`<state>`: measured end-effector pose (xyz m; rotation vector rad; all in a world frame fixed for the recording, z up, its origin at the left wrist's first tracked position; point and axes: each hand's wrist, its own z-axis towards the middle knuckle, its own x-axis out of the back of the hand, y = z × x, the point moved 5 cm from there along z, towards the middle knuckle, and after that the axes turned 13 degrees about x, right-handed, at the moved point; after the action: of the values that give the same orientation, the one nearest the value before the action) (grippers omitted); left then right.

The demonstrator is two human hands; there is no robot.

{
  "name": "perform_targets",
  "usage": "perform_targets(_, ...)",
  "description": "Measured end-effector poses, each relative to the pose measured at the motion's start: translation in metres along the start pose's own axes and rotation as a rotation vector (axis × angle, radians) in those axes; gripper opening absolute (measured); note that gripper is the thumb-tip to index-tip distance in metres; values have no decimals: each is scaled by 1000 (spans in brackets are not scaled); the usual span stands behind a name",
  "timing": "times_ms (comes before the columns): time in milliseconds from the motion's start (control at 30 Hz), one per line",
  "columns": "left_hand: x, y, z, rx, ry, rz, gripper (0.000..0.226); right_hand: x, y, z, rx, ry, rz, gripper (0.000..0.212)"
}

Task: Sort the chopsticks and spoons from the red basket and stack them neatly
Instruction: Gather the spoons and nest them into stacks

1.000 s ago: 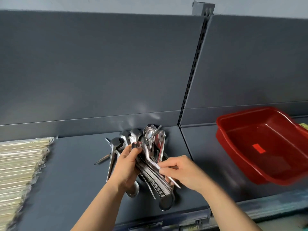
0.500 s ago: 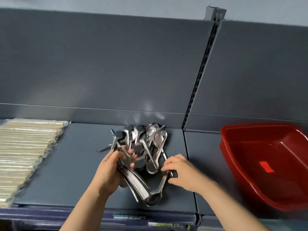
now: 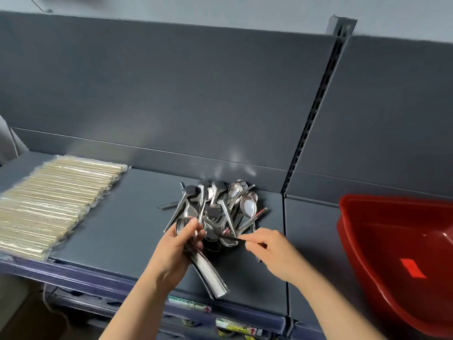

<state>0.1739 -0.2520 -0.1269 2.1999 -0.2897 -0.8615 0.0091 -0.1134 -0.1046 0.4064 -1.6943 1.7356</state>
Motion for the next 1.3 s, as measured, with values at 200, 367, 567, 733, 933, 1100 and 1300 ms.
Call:
perform_targets(200, -16, 0, -1, -38, 30, 43, 28, -27, -27, 11, 24, -147, 109, 36)
perform_targets(367, -8, 18, 2, -52, 41, 18, 12, -8, -12, 33, -130, 80, 168, 23)
perform_targets(567, 13, 35, 12, 3, 11, -116, 13, -15, 4, 74, -316, 138, -188, 20)
perform_targets(733, 24, 45, 20, 70, -3, -90, 25, -10, 15, 83, -372, 205, 11, 13)
perform_targets(933, 15, 42, 30, 147, -76, 18, 12, 39, 23, 52, -288, 129, -100, 22)
perform_targets(1100, 7, 35, 31, 199, -131, 47, 12, 34, 22, 44, -125, 52, -346, 25)
perform_targets(1300, 10, 40, 28, 209, -125, 5, 14, 20, 32, 53, -32, -14, -433, 29)
